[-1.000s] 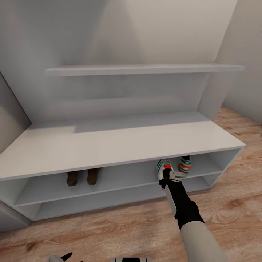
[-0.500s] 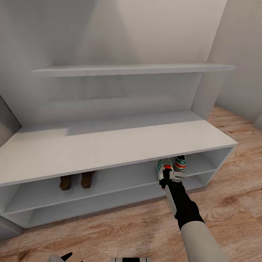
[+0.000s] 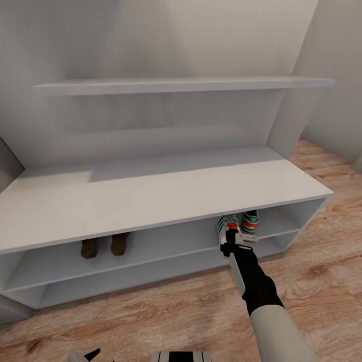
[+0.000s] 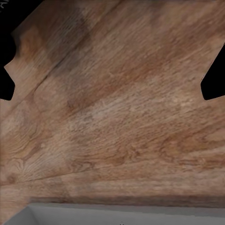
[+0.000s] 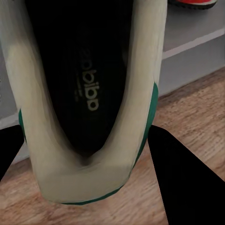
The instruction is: Pick up the two gym shoes and the two sandals from the corridor floor and place them onto the hallstand (shoe rack) in the corridor, making sure they are on the rack and not on the floor. Arrange them so the two gym shoes are next to each other and the two sandals are next to each other.
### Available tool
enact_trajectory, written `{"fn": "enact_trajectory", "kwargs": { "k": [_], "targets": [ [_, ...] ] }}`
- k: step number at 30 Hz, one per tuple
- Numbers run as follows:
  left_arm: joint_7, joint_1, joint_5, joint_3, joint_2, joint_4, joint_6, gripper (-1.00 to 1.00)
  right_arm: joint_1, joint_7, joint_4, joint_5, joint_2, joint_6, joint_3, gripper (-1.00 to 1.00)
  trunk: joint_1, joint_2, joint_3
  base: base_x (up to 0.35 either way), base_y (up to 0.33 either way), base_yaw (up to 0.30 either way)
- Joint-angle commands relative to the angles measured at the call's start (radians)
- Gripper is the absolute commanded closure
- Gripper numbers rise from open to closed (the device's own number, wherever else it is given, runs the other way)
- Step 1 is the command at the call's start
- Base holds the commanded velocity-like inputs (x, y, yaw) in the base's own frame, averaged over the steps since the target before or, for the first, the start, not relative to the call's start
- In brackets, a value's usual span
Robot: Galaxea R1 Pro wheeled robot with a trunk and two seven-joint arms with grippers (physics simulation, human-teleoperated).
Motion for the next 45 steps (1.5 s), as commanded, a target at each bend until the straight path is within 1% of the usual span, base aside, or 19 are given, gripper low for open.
{"fn": "enact_trajectory", "kwargs": {
  "k": [1, 8, 33, 39, 45],
  "targets": [
    [-0.003, -0.001, 0.001, 0.002, 0.0, 0.001, -0.005, -1.0, 0.0, -0.001, 0.04, 0.027, 0.001, 0.009, -0.003, 1.0, 0.0, 0.0, -0.001, 0.143, 0.0, 0.0],
    [-0.003, -0.001, 0.001, 0.002, 0.0, 0.001, -0.005, -1.0, 0.0, -0.001, 0.04, 0.027, 0.001, 0.01, -0.003, 1.0, 0.0, 0.0, -0.001, 0.197, 0.0, 0.0],
    [-0.005, -0.001, 0.002, 0.002, 0.002, 0.001, -0.005, -1.0, 0.0, -0.001, 0.04, 0.027, 0.001, 0.01, -0.003, 1.0, 0.0, 0.0, -0.001, 0.042, 0.0, 0.0],
    [-0.005, -0.001, 0.003, 0.002, 0.001, 0.001, -0.005, -1.0, 0.0, -0.001, 0.04, 0.027, 0.001, 0.01, -0.003, 1.0, 0.0, 0.0, -0.001, 0.182, 0.0, 0.0],
    [-0.005, -0.001, 0.003, 0.002, 0.002, 0.001, -0.005, -1.0, 0.0, -0.001, 0.04, 0.027, 0.001, 0.01, -0.003, 1.0, 0.0, 0.0, -0.001, 0.057, 0.0, 0.0]
  ]
}}
